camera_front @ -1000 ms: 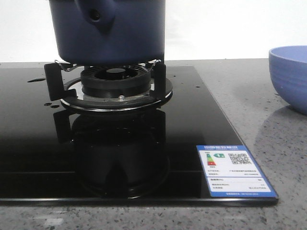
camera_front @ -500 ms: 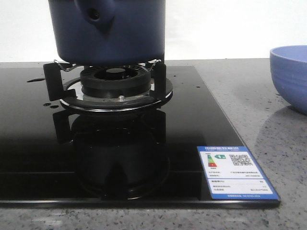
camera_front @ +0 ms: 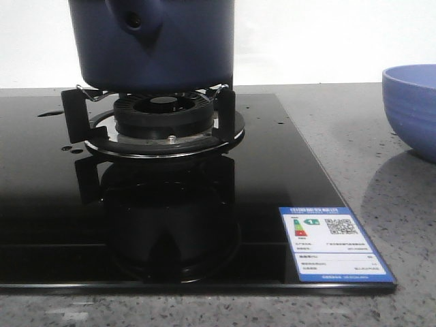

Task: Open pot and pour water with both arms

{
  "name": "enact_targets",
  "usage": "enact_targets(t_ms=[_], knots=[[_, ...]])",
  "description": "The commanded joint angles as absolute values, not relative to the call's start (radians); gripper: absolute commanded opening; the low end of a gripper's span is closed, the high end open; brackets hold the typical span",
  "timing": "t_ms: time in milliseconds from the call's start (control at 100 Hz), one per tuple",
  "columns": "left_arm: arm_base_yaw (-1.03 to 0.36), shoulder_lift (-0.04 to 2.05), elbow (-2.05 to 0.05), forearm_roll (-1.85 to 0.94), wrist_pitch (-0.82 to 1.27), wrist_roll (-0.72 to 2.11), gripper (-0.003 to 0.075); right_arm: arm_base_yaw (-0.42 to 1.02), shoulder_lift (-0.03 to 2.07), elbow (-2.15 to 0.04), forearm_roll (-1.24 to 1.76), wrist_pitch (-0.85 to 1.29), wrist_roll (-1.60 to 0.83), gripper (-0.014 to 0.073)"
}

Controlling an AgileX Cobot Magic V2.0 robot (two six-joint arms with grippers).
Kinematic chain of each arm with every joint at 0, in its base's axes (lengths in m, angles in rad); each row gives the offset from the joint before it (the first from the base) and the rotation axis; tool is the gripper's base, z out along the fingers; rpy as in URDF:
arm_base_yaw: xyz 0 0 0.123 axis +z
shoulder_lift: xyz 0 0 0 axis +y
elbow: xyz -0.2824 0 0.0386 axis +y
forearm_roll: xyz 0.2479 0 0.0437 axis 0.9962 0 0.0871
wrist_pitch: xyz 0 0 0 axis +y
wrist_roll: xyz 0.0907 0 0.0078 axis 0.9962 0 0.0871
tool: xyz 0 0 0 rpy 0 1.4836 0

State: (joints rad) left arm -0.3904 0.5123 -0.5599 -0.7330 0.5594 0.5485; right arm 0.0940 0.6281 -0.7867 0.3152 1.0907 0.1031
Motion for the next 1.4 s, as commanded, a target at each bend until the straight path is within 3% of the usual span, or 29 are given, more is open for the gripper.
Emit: enact_targets(t_ms=[0, 190, 490, 690, 780, 940, 1030, 1250, 1390], knots=[[-0.472, 0.567, -0.63, -0.993, 0.542, 0.827, -0.0003, 0.106, 0.664, -0.859, 0.498, 1.076, -0.059, -0.0069], [-0.575, 0.678, -0.67, -1.357, 0.652, 1.273, -0.0003, 0.106, 0.679, -0.878, 0.815, 1.086, -0.418, -0.0069], [-0.57, 0.891, -0.777, -1.622, 1.021, 1.443, -0.0004, 0.106, 0.712, -0.878, 1.099, 1.235, -0.522, -0.0069], [-0.458, 0.936, -0.843, -1.651, 1.064, 1.48, 0.0012, 0.106, 0.718, -0.878, 1.136, 1.236, -0.66, -0.0069], [-0.368, 0.929, -0.849, -1.644, 1.064, 1.496, 0.0104, 0.106, 0.7, -0.878, 1.104, 1.16, -0.69, -0.0069], [-0.218, 0.929, -0.849, -1.642, 1.048, 1.487, 0.0416, 0.106, 0.66, -0.878, 1.025, 1.022, -0.73, -0.0051], [-0.201, 0.949, -0.849, -1.651, 1.014, 1.487, 0.0477, 0.106, 0.657, -0.878, 0.981, 0.999, -0.733, 0.0045], [-0.201, 1.017, -0.849, -1.663, 0.912, 1.621, 0.0477, 0.106, 0.657, -0.878, 0.956, 0.893, -0.733, 0.0506], [-0.201, 1.058, -0.857, -1.683, 0.859, 1.705, 0.0477, 0.106, 0.657, -0.878, 0.942, 0.831, -0.733, 0.0544]])
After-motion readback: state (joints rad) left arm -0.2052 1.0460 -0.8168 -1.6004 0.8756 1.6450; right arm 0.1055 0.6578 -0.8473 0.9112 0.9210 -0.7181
